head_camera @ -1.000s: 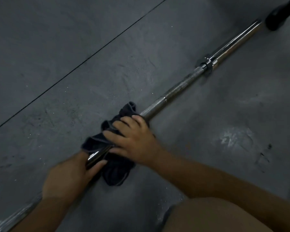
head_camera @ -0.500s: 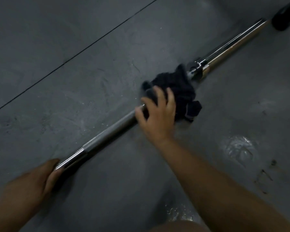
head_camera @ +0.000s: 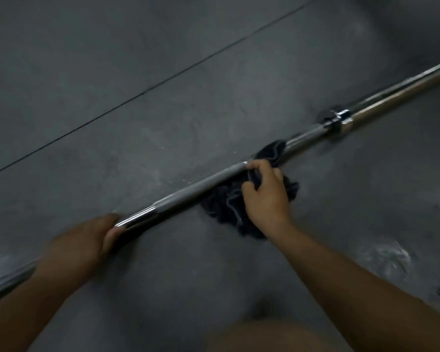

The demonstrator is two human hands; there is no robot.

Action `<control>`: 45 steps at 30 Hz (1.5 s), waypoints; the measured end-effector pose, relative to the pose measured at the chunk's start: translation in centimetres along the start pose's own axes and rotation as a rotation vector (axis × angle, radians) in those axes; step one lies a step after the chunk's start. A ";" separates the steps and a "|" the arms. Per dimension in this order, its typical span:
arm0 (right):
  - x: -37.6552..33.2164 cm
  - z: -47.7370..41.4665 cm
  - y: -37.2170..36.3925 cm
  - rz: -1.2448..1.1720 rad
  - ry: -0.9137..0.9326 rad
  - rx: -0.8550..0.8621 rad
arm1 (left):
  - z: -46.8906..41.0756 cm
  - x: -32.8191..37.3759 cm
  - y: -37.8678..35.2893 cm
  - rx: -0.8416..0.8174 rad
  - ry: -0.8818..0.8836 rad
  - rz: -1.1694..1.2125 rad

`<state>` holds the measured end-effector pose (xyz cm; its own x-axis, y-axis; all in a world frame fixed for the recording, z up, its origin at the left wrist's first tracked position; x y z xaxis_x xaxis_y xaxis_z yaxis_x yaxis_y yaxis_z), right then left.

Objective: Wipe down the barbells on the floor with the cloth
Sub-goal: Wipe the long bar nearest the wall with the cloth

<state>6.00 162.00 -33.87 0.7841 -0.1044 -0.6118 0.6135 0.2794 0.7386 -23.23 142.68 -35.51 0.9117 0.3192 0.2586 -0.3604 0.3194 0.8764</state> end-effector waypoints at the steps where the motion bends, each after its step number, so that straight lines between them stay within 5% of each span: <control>1: -1.2 0.5 0.4 -0.058 0.067 -0.044 | 0.1 1.2 0.7 0.039 -0.010 0.014; 4: -4.4 -0.9 0.2 -0.071 0.255 0.055 | 0.8 0.9 0.1 0.056 0.026 -0.006; 10: -3.7 3.1 -4.9 0.679 0.616 -0.093 | 2.3 2.2 -1.8 0.083 0.145 -0.026; 15: 0.7 3.6 -1.9 0.865 0.809 -0.148 | 6.3 0.6 -2.3 0.072 -0.132 -0.047; 25: -1.3 4.4 -3.8 0.925 0.539 -0.134 | 5.8 -4.9 -2.8 0.080 -0.296 -0.064; 33: -4.0 7.2 -4.4 1.102 0.322 -0.131 | 7.1 -3.5 -2.5 0.022 -0.030 0.033; 37: -3.7 11.0 -3.3 1.129 0.189 -0.231 | 12.8 -0.7 -3.2 -0.090 0.005 0.044; 42: -8.5 16.1 -0.1 1.043 0.081 -0.569 | 18.3 1.6 0.7 -0.633 0.056 0.257; 45: -12.5 20.9 3.8 0.948 0.082 -0.613 | 22.9 3.6 6.2 -0.580 0.033 0.210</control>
<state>0.54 144.42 -17.48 0.8862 0.4549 0.0877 -0.3922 0.6357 0.6649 -17.64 125.35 -19.81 0.8067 0.4519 0.3808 -0.5881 0.6770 0.4425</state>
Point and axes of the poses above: each hand's wrist, its own z-axis away from the middle knuckle, its own y-axis out of the back of the hand, x = y × z, the point moved 2 cm from there along -z, towards the middle knuckle, and after that the axes turned 5 degrees about -y, right-handed, at the moved point
